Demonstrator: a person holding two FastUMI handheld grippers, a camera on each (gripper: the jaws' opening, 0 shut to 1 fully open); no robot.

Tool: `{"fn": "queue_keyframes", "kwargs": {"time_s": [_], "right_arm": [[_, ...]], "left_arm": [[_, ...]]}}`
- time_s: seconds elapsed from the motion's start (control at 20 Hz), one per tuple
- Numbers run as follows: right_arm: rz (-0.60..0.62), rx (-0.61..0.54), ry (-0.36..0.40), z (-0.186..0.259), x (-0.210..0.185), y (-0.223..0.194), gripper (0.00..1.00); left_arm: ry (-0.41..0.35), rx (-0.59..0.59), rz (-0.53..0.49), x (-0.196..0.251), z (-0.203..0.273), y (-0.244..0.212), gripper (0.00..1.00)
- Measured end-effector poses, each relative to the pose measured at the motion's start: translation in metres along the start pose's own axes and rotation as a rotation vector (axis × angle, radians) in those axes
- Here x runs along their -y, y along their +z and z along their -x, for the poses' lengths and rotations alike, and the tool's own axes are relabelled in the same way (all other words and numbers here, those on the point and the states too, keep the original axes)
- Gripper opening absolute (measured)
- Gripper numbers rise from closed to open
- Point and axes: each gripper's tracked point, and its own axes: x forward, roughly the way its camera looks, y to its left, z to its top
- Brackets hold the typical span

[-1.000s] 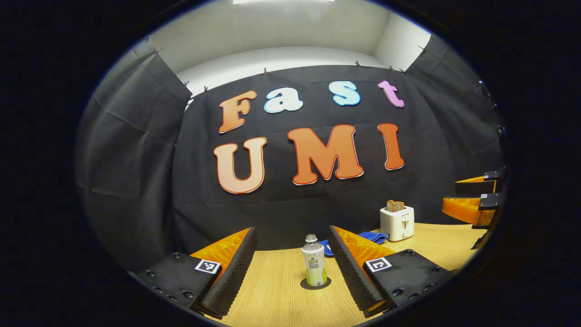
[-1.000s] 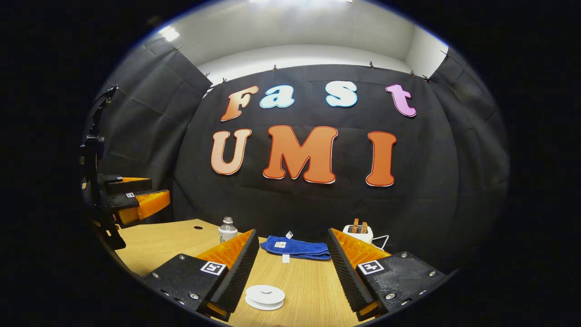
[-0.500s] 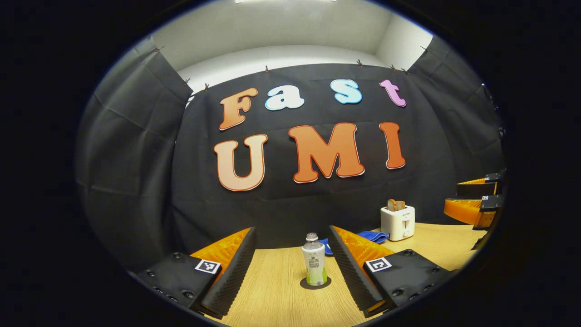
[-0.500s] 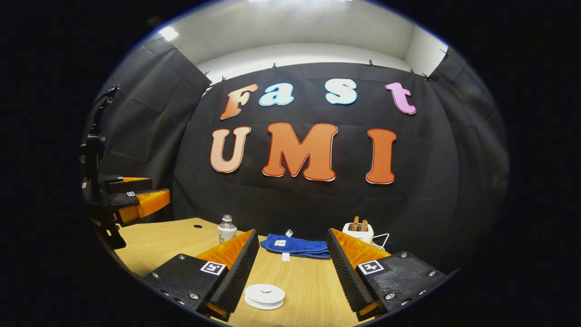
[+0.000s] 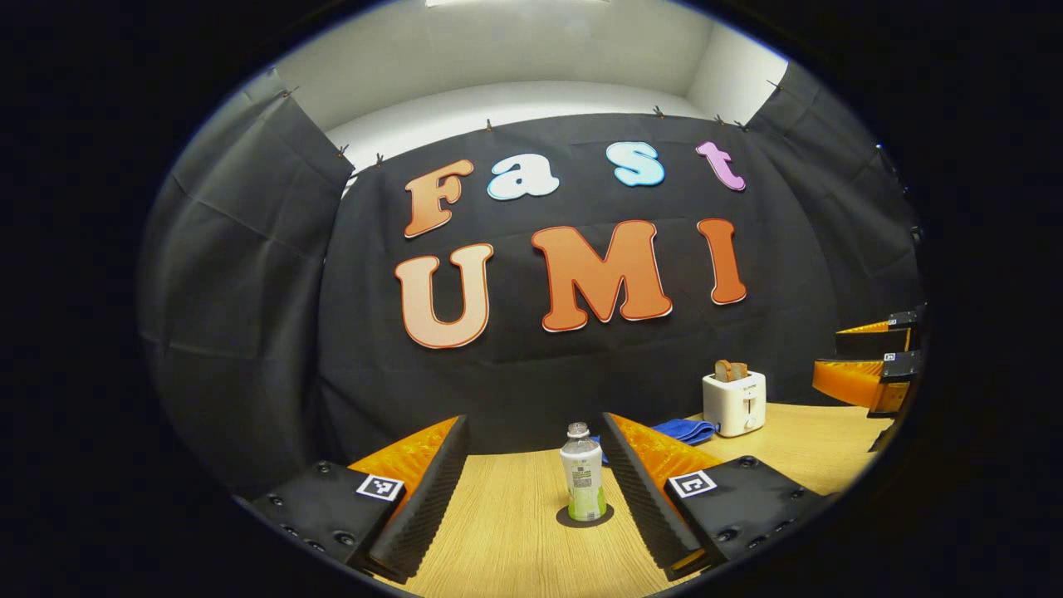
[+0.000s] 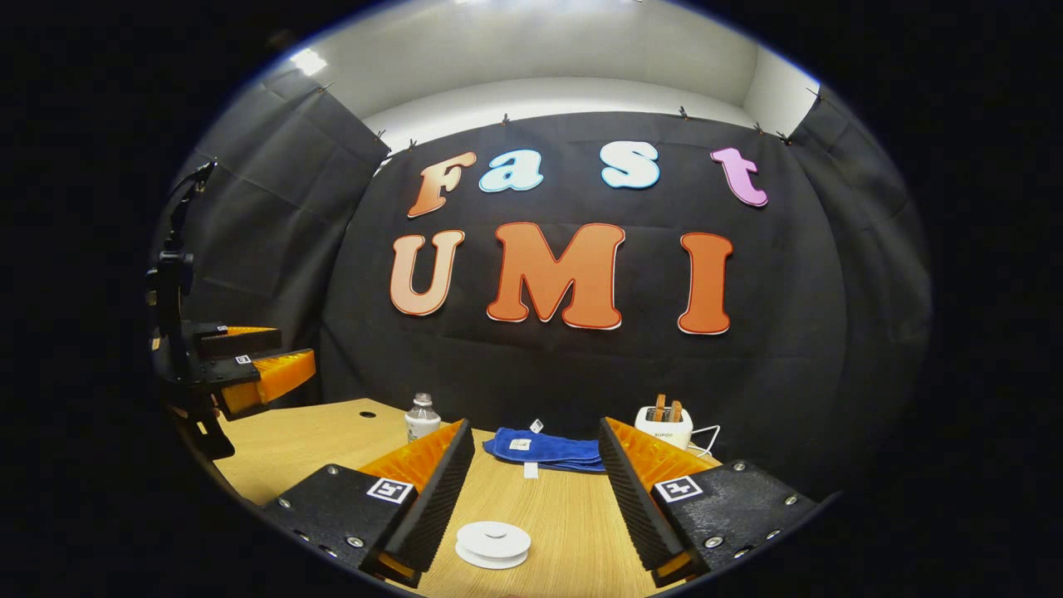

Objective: Open the teacup lid with one hand, grasp the water bottle and pour water into the teacup with the other hand; after pouring, place the water bottle on the coaster and then close the teacup lid.

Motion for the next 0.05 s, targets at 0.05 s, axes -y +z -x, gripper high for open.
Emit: {"fn": "queue_keyframes", "kwargs": {"time_s": [0.05], "right_arm": [[0.004, 0.002, 0.002, -0.0007, -0.0016, 0.0004, 0.9]], "left_arm": [[0.002, -0.001, 0.003, -0.0006, -0.0002, -0.0009, 0.96]]}}
